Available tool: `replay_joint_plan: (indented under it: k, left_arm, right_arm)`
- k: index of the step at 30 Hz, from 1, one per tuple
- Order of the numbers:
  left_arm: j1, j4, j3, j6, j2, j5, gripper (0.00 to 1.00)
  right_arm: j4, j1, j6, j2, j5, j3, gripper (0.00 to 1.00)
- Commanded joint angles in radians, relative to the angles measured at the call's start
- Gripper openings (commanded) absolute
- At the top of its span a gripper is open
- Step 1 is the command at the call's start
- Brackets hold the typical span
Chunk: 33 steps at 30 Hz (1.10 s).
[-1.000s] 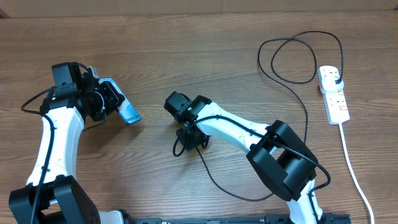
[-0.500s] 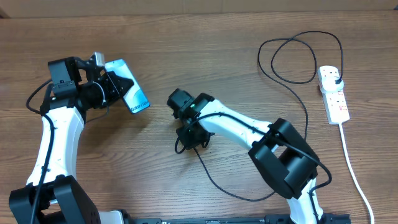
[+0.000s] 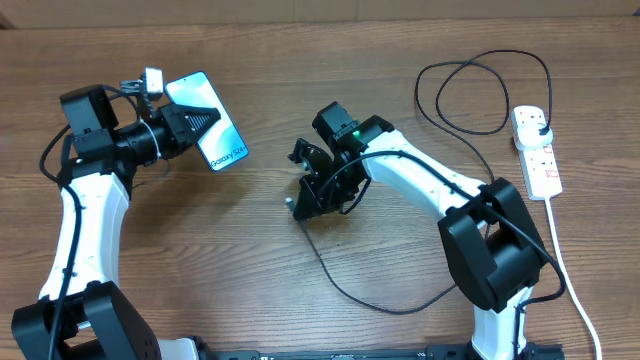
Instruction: Plug charger to phone and switch on socket
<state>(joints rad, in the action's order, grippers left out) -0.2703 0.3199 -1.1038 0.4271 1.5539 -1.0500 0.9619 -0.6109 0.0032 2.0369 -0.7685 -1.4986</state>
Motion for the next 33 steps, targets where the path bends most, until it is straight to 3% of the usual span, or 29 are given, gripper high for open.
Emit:
replay_joint_plan:
  k: [1,11,17,18,20,21,33]
  left_arm:
    - [0.001,-0.006,-0.011,0.037,-0.029,-0.069,0.04]
    - [0.002,0.006,-0.011,0.176,-0.029,-0.046,0.04]
    - [0.002,0.028,-0.011,0.175,-0.029,0.032,0.04]
    - [0.002,0.038,-0.011,0.175,-0.029,0.057,0.04]
    - [0.001,0.060,-0.011,0.176,-0.029,0.114,0.04]
    - [0.001,0.072,-0.011,0.176,-0.029,0.140,0.04]
    - [0.000,0.095,-0.011,0.179,-0.029,0.197,0.04]
  right_arm:
    - [-0.014,0.001,-0.084,-0.045,-0.226,-0.008,0.04]
    - [-0.072,0.002,-0.070,-0.098,-0.330,-0.008,0.04]
    - [-0.048,0.002,0.069,-0.110,0.016,-0.008,0.04]
    - [-0.041,-0.002,0.073,-0.110,0.058,-0.008,0.06]
    - [-0.029,-0.014,0.077,-0.110,0.134,-0.008,0.31]
    - [-0.020,-0.022,0.080,-0.110,0.175,-0.008,0.38]
    - [0.031,-0.274,0.208,-0.078,0.750,0.002,0.57]
